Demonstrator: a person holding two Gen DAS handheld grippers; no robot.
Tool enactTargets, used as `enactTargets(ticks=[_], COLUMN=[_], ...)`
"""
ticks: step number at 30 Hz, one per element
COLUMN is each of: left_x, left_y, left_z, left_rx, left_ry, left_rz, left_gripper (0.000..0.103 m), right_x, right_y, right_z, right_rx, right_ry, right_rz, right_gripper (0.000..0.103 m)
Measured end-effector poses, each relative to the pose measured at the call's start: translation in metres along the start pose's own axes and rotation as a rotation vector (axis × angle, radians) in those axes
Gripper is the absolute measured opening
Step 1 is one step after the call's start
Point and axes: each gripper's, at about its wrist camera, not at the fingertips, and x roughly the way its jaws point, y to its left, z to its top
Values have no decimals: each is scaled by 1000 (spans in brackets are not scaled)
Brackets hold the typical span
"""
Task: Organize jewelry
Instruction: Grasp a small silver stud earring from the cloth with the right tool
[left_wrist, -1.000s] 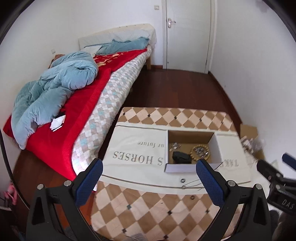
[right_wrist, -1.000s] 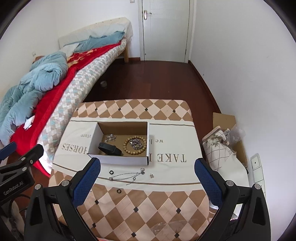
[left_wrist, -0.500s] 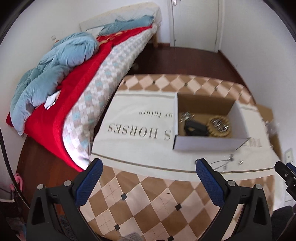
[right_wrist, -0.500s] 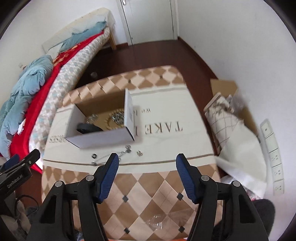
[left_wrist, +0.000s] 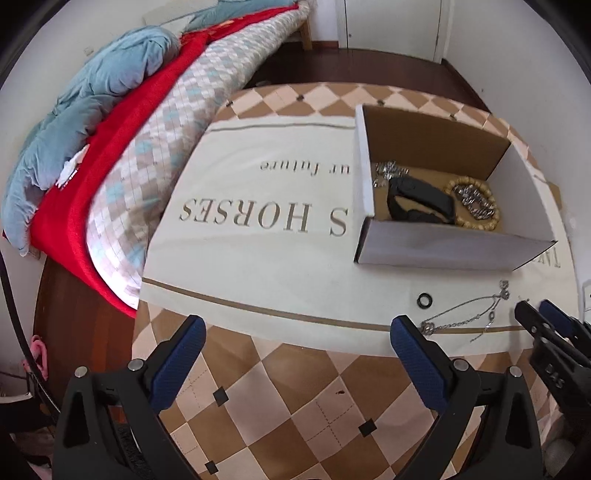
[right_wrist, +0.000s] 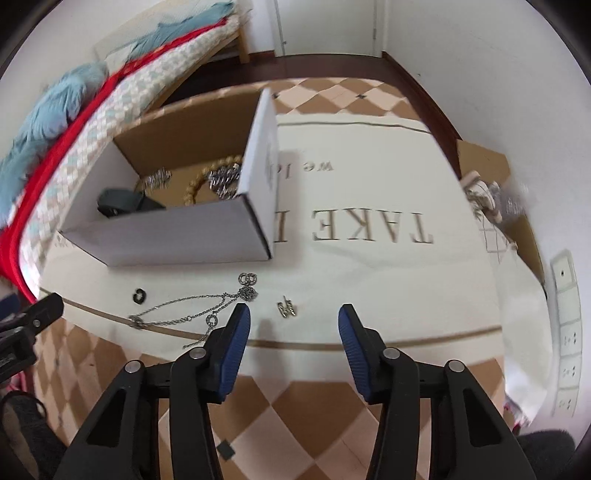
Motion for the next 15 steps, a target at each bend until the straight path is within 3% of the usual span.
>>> enactTargets(ticks=[2, 4, 5, 12, 15], left_x=[3, 3, 2, -7, -5], left_y=[-2, -7, -9, -49, -70], left_z=[0, -2, -3, -17, -26], left_rx=[5, 23, 32, 118, 161], left_ry=[9, 8, 6, 28, 49], left_rz=[-20, -31, -44, -156, -187], left_gripper=[97, 97, 97, 96, 83], right_x=[5, 7, 7, -15, -31], right_y=[5, 10, 11, -14, -31], right_z=[-1, 0, 1, -4, -10], right_rx=[-24, -59, -62, -7, 31], right_ry=[-10, -22, -23, -48, -57], right_rz=[-23, -47, -43, -26, -29], right_gripper=[36, 13, 9, 9, 9])
